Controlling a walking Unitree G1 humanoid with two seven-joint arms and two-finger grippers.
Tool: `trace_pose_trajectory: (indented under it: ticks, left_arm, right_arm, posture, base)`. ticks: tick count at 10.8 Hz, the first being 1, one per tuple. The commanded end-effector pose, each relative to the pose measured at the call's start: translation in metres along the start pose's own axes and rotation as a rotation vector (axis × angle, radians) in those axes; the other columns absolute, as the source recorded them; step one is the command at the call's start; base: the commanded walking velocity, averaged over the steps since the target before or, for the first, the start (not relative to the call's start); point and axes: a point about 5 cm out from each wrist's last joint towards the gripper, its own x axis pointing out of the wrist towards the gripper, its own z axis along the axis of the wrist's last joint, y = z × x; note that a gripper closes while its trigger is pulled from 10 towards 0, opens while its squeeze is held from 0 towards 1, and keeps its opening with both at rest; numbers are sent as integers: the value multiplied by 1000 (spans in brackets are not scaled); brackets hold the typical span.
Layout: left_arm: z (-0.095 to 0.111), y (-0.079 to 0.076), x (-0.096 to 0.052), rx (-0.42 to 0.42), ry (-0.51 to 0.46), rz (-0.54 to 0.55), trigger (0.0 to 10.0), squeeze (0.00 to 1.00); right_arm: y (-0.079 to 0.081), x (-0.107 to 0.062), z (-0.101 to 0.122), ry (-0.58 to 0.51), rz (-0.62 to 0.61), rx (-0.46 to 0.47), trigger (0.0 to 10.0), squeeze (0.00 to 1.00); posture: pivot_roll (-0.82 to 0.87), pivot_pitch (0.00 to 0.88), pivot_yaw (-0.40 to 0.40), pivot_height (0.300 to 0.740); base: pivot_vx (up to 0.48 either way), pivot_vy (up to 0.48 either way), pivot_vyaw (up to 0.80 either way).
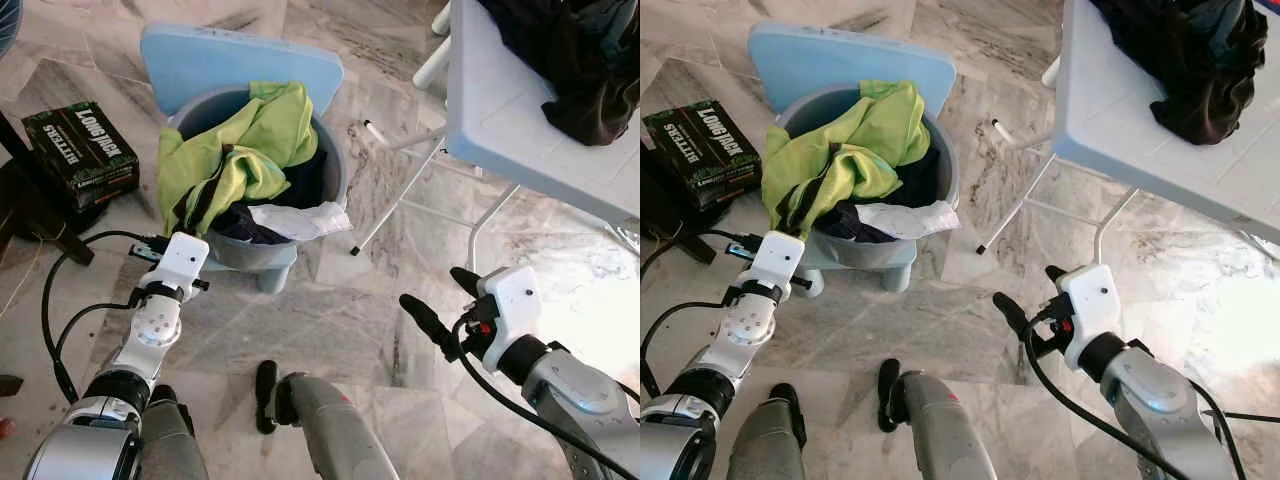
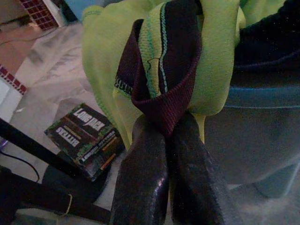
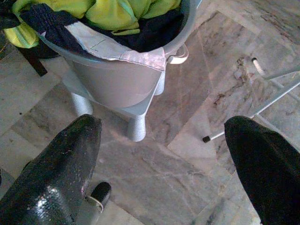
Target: Hang hanger
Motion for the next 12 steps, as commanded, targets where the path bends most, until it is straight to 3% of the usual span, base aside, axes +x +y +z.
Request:
trace_pose_trajectory:
  ticks: [1,4,6,7,8,9,11,12]
  left_arm:
    - [-1,-11,-6,-7,-9,-27,0,0]
    - [10,-13,-8,-43,-74,2,0,0]
    - [51,-13,1,-257,-225,38,0,0]
    - [62,-14,5,-377,-236,42,0,0]
    - [87,-24,8,-570,-285,-32,0,0]
    - [95,-33,8,-645,-283,-89,0,0]
    - [73,-70,-7,-554,-123,-275,4941,0]
    - [66,-68,-9,-532,-67,-279,10000,0]
  right_arm:
    - [-3,-4,-7,40,-8,2,10000,0]
    - [-2,-3,-10,46,-11,-15,10000,0]
    - [-3,-1,-11,51,-14,-22,10000,0]
    - [-3,0,-11,51,-16,-24,10000,0]
    - [-2,1,-12,51,-17,-30,10000,0]
    - [-2,1,-12,51,-18,-33,10000,0]
    - [-1,1,-13,49,-26,-43,10000,0]
    - [-1,0,-14,52,-30,-45,10000,0]
  posture:
    - [-266,327,-311,740]
    - [-260,321,-304,740]
    - [-259,321,-305,740]
    - [-259,321,-305,740]
    - [-249,326,-307,740]
    - [-245,328,-306,740]
    - [-249,329,-299,740]
    - [-246,330,-300,740]
  base:
    - [0,0,0]
    - [0,0,0]
    - [0,0,0]
    - [0,0,0]
    - [0,0,0]
    - [0,0,0]
    - [0,0,0]
    - [0,0,0]
